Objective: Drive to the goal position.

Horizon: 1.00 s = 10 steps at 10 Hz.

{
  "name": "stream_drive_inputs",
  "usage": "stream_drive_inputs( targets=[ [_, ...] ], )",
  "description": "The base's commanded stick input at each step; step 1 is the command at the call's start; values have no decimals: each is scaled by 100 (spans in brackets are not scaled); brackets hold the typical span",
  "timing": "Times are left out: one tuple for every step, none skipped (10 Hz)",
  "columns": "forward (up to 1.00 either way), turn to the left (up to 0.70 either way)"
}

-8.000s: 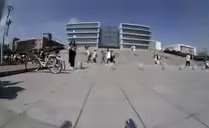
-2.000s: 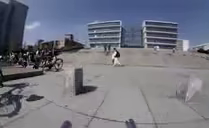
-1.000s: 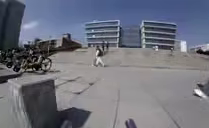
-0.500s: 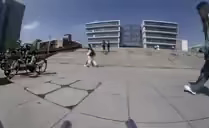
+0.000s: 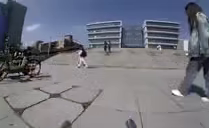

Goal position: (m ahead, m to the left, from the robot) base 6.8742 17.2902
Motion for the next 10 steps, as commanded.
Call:
stream_drive_inputs(
  targets=[
    [83,3],
    [0,5],
    [0,5],
    [0,5],
    [0,5],
    [0,5],
    [0,5],
    [0,5],
    [67,3],
    [100,2]
  ],
)
